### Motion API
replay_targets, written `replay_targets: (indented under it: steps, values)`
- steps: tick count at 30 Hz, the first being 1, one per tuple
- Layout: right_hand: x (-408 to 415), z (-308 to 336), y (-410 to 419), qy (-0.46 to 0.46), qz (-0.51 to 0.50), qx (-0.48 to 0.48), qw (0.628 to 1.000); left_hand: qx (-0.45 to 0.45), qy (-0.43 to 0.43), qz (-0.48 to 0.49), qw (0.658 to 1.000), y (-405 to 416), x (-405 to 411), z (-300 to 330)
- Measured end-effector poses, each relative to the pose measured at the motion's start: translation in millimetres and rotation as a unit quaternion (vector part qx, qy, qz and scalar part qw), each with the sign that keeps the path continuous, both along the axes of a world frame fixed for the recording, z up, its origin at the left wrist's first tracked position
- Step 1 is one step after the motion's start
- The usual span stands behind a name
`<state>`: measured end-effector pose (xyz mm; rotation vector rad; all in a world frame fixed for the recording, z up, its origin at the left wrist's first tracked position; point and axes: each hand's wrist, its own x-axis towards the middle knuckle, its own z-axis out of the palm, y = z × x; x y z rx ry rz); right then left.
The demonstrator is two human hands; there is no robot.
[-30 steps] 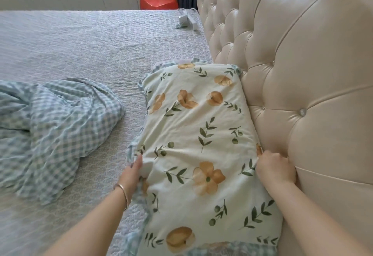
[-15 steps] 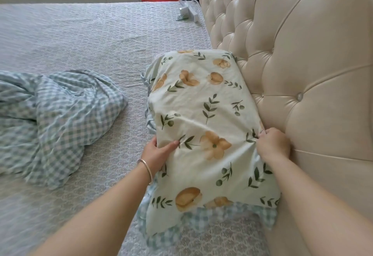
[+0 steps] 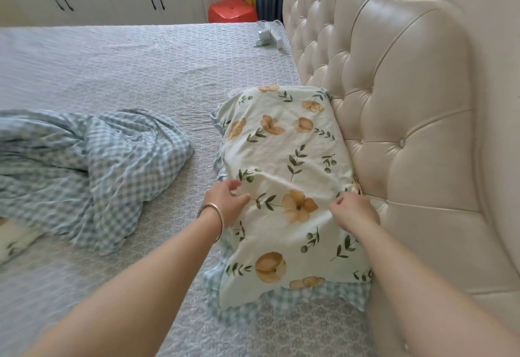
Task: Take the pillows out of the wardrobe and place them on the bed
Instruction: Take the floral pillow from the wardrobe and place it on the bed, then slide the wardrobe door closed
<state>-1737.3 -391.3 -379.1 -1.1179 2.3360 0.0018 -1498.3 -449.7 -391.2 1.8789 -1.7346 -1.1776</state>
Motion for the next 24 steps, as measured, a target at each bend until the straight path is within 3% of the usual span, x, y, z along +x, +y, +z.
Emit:
replay_targets:
  steps: [4,8,16,24]
  values:
    - [58,36,16,-0.064,-0.001,-0.054,0.996,-0.052,0.002,0.001,0.999,19,24,49]
    - [137,63,22,-0.149,0.072,-0.093,0.982,-0.093,-0.031,0.019,0.995,52,78,87]
    - [326,113,35,-0.245,0.263,-0.143,0.922,-0.098,-0.061,0.225,0.968,150,243,124]
    - [531,155,97,-0.262,0.450,-0.130,0.844,-0.093,-0.121,0.366,0.918,261,423,151]
